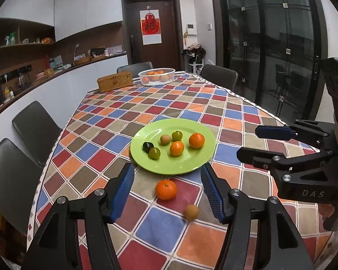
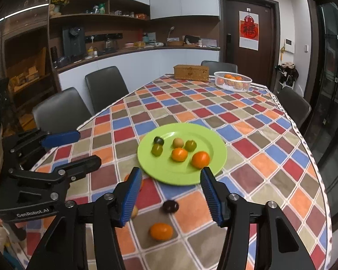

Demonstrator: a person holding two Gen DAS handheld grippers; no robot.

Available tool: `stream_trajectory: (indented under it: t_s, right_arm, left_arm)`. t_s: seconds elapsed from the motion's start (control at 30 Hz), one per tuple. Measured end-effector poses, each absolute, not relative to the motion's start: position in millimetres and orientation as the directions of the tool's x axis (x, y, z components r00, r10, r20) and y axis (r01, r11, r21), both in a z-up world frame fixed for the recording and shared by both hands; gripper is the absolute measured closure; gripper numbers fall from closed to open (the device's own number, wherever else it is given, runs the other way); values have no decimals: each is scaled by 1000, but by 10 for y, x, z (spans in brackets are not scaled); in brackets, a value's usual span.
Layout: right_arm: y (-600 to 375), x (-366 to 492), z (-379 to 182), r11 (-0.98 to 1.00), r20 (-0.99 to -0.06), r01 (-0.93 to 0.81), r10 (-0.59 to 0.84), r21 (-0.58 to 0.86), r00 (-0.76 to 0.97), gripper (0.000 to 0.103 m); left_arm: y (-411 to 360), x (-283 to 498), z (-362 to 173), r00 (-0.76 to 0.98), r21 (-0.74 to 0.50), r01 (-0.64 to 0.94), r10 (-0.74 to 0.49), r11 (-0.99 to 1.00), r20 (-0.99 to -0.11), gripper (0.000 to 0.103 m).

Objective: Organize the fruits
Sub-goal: 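Withdraw both open tools from the plate toward the remaining fruits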

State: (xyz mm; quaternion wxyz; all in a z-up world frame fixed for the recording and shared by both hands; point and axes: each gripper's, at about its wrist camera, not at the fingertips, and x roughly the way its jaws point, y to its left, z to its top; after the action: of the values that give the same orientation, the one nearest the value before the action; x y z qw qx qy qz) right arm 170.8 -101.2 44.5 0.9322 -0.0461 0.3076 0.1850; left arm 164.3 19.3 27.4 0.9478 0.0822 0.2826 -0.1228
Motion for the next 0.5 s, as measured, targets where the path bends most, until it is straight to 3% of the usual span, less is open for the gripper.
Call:
stream_trajectory:
  t_s: [0.3, 0.5]
  right_arm:
    - [-1019, 1481, 209, 915, -624, -404, 320, 7, 713, 46]
    - [-1024, 1443, 37, 911, -658, -412, 320, 16, 681, 46]
  left_arm:
    - [105, 1437, 84, 810, 121, 339, -224, 933, -541, 42]
    - [78, 1420, -139, 777, 128, 385, -246, 914, -580, 42]
